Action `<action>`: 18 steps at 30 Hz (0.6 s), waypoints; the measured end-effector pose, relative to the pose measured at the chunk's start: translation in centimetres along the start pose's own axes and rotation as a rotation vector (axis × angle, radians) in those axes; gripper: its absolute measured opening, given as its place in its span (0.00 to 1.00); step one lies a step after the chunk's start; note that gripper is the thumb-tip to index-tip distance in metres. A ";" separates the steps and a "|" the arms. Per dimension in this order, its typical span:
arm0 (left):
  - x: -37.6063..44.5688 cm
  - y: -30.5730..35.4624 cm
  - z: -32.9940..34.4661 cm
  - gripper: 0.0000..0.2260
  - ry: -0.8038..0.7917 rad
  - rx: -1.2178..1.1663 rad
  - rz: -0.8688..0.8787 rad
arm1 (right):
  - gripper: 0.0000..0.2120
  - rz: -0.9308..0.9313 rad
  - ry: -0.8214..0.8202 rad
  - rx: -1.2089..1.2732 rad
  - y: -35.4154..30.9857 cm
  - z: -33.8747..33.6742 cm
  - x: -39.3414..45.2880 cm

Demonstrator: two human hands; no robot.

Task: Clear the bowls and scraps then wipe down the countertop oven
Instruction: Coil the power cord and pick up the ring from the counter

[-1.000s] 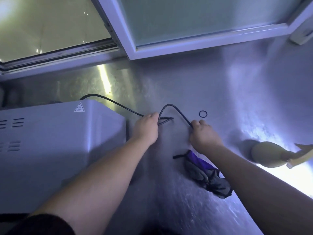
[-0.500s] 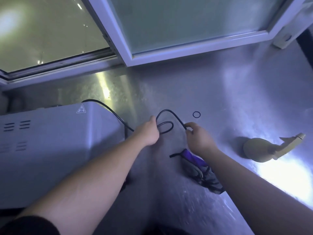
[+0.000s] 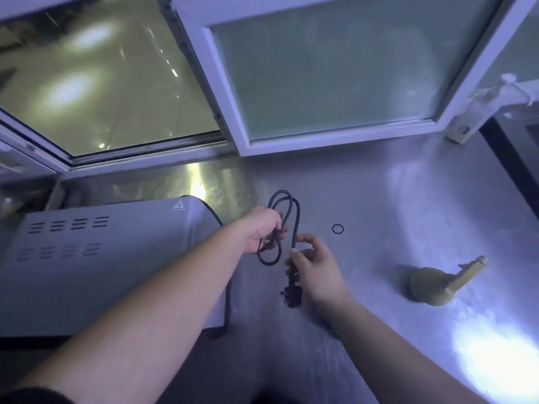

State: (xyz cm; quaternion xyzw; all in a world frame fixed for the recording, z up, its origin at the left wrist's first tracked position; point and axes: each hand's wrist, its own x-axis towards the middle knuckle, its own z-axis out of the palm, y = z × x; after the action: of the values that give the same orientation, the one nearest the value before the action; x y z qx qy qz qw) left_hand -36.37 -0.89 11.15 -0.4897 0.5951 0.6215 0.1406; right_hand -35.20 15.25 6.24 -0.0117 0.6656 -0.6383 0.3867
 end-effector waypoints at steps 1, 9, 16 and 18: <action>-0.4 0.0 0.0 0.10 -0.011 0.001 0.000 | 0.10 -0.016 -0.002 -0.027 -0.2 0.2 -0.3; -1.8 -1.2 0.9 0.08 -0.103 0.121 0.186 | 0.10 -0.229 -0.027 -0.415 -1.4 0.8 -1.9; -2.1 -2.7 0.6 0.06 -0.047 0.371 0.297 | 0.09 -0.264 0.147 -0.471 -2.0 -1.6 -0.3; -2.1 -3.2 0.5 0.06 -0.075 0.514 0.303 | 0.07 -0.189 0.175 -0.467 -3.7 -2.3 0.6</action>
State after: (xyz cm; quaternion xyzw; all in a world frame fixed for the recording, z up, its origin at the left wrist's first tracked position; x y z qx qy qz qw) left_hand -33.16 1.26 10.80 -0.3203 0.7935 0.4822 0.1876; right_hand -38.61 16.22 8.88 -0.1077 0.8216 -0.4993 0.2530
